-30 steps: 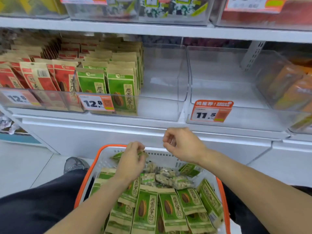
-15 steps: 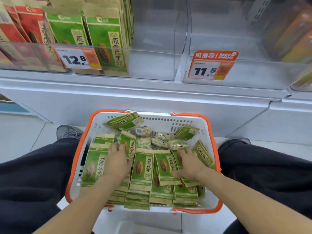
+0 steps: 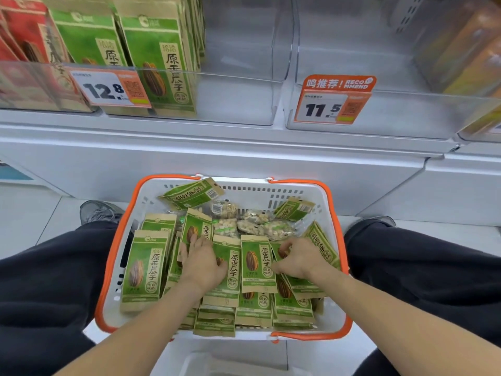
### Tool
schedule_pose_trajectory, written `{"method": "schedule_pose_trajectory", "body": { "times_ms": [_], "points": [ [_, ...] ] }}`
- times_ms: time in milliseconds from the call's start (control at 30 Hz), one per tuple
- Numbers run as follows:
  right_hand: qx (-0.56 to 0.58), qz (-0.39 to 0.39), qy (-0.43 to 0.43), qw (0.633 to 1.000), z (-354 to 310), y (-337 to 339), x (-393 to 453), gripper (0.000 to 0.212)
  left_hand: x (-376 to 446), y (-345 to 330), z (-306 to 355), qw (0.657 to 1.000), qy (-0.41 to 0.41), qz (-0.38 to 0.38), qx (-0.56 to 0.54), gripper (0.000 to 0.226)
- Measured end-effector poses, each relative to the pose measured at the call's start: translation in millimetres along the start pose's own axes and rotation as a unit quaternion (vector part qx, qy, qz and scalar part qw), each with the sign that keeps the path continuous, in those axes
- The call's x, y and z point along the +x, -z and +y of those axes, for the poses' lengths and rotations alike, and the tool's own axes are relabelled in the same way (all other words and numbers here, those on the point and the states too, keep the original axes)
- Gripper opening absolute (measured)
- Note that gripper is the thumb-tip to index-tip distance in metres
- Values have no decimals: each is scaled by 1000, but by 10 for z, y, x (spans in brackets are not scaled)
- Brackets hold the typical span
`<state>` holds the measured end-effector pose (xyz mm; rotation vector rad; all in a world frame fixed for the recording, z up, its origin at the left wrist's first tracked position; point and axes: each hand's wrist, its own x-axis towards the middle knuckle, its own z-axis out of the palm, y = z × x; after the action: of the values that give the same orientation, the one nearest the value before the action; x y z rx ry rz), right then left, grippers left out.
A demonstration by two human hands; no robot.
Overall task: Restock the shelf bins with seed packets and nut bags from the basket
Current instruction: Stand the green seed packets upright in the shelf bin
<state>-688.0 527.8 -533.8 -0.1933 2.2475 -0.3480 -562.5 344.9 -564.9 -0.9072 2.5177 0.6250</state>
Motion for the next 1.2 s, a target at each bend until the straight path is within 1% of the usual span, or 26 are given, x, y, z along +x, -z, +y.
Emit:
{"method": "schedule_pose_trajectory", "body": {
  "times_ms": [33, 100, 167, 200, 267, 300, 400, 433, 467, 500, 533, 633, 733, 800, 867, 933, 1000, 1067, 1167, 1200],
  "points": [
    [30, 8, -8, 999, -1, 7, -2, 70, -5, 42, 15, 999, 3, 3, -35, 54],
    [99, 36, -32, 994, -6, 25, -21, 97, -37, 119, 59, 990, 7, -17, -137, 46],
    [152, 47, -53, 986, -9, 28, -21, 106, -120, 178, 152, 970, -5, -61, -235, 41],
    [165, 41, -60, 984, -22, 38, -39, 109, -154, 185, 209, 965, -14, -73, -252, 40],
    [180, 26, -58, 982, -15, 58, -48, 114, -208, 172, 314, 966, -22, -76, -248, 39],
    [193, 21, -58, 979, 0, 74, -48, 108, -234, 175, 354, 968, -20, -73, -240, 39],
    [244, 6, -52, 968, 6, 178, -137, 63, -248, 234, 359, 967, 5, -66, -245, 54],
    [257, 6, -55, 965, -17, 218, -201, 62, -242, 283, 333, 962, 20, -63, -264, 60],
    [270, 8, -52, 962, -40, 251, -250, 70, -232, 341, 306, 955, 37, -59, -290, 65],
    [282, 16, -44, 958, -68, 280, -282, 84, -219, 404, 278, 945, 52, -53, -317, 66],
    [298, 27, -29, 954, -105, 306, -335, 91, -200, 461, 258, 936, 60, -43, -343, 64],
    [341, 61, 51, 937, -253, 331, -537, 87, -175, 603, 271, 908, 70, -2, -413, 53],
    [344, 67, 117, 929, -357, 289, -685, 88, -219, 686, 380, 867, 67, 25, -493, 34],
    [342, 80, 151, 924, -408, 264, -737, 90, -279, 753, 476, 845, 53, 38, -531, 27],
    [331, 103, 186, 919, -424, 259, -751, 96, -338, 831, 558, 831, 26, 25, -556, 29],
    [329, 128, 214, 911, -440, 290, -760, 103, -379, 893, 619, 822, -4, -8, -570, 33],
    [329, 136, 230, 906, -458, 336, -757, 108, -391, 941, 658, 806, -23, -46, -589, 34],
    [327, 140, 252, 900, -474, 395, -759, 102, -400, 984, 685, 785, -41, -71, -614, 33],
    [338, 154, 272, 888, -517, 503, -775, 79, -426, 1096, 711, 727, -56, -99, -677, 34],
    [334, 167, 274, 886, -532, 533, -772, 72, -438, 1149, 721, 714, -63, -111, -688, 35]
  ]
}}
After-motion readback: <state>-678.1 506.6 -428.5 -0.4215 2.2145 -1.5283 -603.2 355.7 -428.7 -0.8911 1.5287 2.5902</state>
